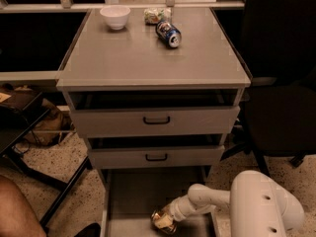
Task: Place orange can into bottom drawer
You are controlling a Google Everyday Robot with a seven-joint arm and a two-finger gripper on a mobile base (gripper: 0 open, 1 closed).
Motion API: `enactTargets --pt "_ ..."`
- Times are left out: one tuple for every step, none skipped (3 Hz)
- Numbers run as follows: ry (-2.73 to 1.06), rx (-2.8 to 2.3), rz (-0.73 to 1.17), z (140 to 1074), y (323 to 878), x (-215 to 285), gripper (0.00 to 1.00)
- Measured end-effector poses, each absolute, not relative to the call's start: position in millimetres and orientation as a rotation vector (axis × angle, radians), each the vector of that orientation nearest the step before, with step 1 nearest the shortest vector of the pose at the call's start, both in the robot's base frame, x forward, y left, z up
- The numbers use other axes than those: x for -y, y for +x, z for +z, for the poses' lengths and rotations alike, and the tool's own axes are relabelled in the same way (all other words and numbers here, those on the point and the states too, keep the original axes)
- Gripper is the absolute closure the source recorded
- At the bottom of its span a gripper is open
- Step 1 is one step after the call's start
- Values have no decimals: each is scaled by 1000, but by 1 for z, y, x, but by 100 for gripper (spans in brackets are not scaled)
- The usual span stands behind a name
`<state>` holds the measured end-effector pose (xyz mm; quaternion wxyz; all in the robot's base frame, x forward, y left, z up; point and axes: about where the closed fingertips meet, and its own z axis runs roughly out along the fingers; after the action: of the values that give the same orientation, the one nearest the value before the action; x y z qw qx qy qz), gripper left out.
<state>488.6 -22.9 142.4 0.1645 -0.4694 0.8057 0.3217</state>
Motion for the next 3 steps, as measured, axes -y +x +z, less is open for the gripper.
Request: enactTargets --pt "-1333 -2296 917 141 491 23 81" --pt "-1333 -2296 917 141 491 23 58" --pt "-1334 -2296 917 141 491 23 35"
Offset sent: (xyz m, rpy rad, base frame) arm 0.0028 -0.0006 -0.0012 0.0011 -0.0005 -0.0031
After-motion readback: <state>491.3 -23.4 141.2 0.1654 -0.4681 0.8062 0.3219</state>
